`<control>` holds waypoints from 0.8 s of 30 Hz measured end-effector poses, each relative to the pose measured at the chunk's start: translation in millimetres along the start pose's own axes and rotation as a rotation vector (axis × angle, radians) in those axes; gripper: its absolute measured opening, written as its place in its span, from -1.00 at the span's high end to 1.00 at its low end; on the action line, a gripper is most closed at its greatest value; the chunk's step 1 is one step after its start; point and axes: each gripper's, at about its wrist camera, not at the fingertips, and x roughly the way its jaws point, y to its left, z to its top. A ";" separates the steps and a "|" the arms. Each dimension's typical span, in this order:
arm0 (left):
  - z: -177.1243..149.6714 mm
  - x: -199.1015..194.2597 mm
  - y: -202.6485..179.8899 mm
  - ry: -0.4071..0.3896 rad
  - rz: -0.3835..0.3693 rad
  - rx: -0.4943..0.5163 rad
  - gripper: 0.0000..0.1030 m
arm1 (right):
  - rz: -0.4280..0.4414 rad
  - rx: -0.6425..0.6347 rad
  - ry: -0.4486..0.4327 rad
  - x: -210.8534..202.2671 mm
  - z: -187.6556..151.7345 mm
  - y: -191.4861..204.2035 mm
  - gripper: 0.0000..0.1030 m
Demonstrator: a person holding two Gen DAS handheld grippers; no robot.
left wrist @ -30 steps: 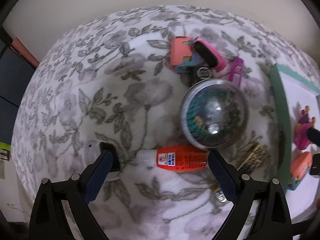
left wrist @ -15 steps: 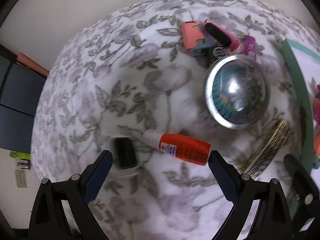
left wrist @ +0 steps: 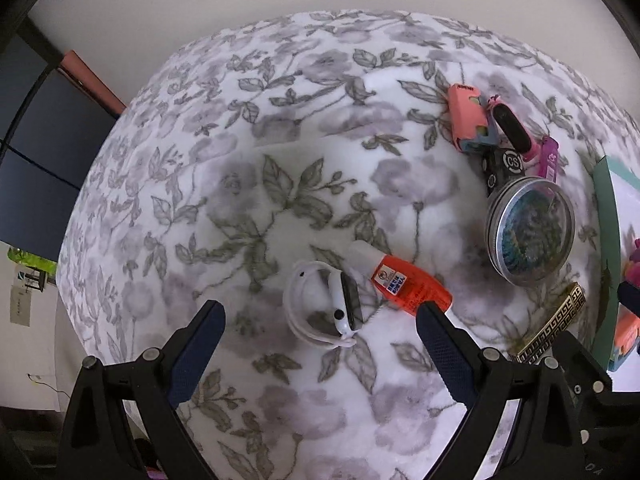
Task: Organize rigid objects
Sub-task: 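Lower the left tool toward the red glue bottle while the right tool approaches the gold bar, then grasp the red glue bottle with the left tool while the right tool grasps the gold bar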
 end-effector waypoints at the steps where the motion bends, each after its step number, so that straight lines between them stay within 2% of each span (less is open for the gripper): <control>1: 0.2 0.9 -0.3 0.002 -0.007 -0.004 -0.87 | 0.000 -0.004 0.005 0.5 -0.2 1.3 -0.68; 4: 1.4 -1.0 -1.8 -0.004 -0.039 -0.023 -0.87 | 0.021 0.023 0.030 3.6 -0.8 0.5 -0.64; 9: 5.4 -8.8 -4.1 -0.016 -0.215 -0.082 -0.87 | 0.073 0.104 0.061 8.4 -1.0 -7.2 -0.48; 13: 7.9 -7.4 -13.9 -0.017 -0.239 -0.067 -0.83 | 0.127 0.183 0.084 12.9 -2.8 -14.0 -0.42; 16: 9.0 0.0 -17.4 0.006 -0.254 -0.075 -0.77 | 0.117 0.181 0.095 17.7 -5.1 -10.9 -0.41; 18: 9.2 4.7 -17.6 0.027 -0.276 -0.092 -0.64 | 0.111 0.178 0.098 20.5 -4.7 -7.4 -0.38; 20: 10.3 2.0 -19.1 0.009 -0.257 -0.081 -0.43 | 0.107 0.171 0.095 22.8 -4.6 -3.4 -0.33; 21: 10.4 2.8 -19.6 0.012 -0.273 -0.083 -0.37 | 0.103 0.163 0.092 24.0 -4.7 -0.9 -0.29; 23: 9.2 4.0 -18.6 0.032 -0.292 -0.102 -0.07 | 0.079 0.144 0.086 26.4 -4.3 4.0 -0.24; 24: 9.5 3.2 -17.8 0.032 -0.296 -0.104 -0.04 | 0.073 0.137 0.080 27.2 -3.8 5.3 -0.23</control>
